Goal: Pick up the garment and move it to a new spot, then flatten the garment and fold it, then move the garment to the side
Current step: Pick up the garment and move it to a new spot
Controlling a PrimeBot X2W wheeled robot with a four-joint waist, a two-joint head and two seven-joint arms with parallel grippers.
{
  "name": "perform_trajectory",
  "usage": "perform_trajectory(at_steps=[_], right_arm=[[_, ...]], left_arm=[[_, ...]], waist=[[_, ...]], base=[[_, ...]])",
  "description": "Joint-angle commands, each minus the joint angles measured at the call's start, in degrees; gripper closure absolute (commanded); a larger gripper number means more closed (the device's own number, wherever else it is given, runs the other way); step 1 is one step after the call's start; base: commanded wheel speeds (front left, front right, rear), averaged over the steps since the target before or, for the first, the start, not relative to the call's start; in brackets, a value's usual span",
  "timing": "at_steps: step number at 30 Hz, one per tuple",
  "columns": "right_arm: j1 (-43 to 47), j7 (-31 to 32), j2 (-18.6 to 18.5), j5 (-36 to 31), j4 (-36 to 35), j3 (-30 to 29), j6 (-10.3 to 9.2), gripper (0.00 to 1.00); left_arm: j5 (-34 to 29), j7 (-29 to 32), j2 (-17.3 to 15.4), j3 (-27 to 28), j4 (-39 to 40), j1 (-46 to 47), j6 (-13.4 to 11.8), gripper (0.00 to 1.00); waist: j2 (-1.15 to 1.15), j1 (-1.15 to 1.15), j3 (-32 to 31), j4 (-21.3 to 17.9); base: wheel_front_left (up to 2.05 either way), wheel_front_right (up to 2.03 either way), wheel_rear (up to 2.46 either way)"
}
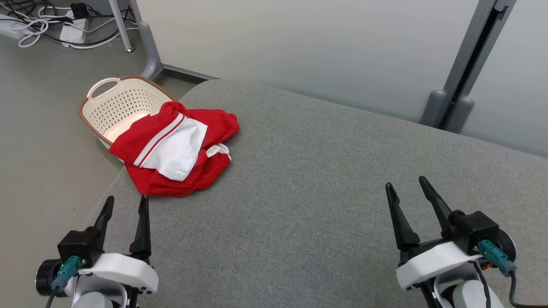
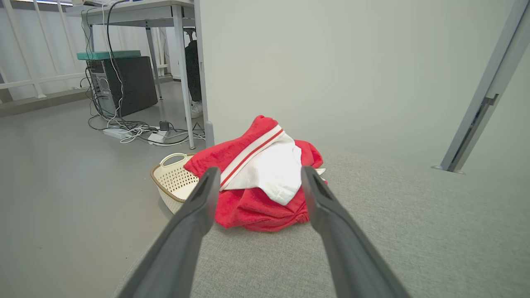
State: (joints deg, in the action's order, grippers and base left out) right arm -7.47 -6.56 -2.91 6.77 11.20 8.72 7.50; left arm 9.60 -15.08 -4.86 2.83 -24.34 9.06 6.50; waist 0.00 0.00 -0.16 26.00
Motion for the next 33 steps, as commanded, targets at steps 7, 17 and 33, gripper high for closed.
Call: perform_trajectory(at_steps=[7,17,33], right_arm=[[0.62,0.46,-0.09,-0.23,-0.36,-0.3,-0.02,0.0],[-1.57,1.84,-0.36,-1.13,-2.18,0.11,-0.02,0.0],[-9.98,6.54,-4.99,-2.69,-9.86,0.39,-0.02,0.0]], left_arm=[[0.02,-0.12,-0.05,0.4,-0.52,1.25,0.35,0.0],[0.52,-0.11,0.11,0.18,-3.5,6.25,0.5,0.0],[8.13,0.03,-6.55,-0.73,-27.88,32.76,0.99,0.0]], waist=[[0.0,0.0,0.26,0.05],[0.0,0.0,5.19,-1.27],[0.0,0.0,25.7,-8.89]], base=[[0.0,0.0,0.0],[0.0,0.0,0.0],[0.0,0.0,0.0]])
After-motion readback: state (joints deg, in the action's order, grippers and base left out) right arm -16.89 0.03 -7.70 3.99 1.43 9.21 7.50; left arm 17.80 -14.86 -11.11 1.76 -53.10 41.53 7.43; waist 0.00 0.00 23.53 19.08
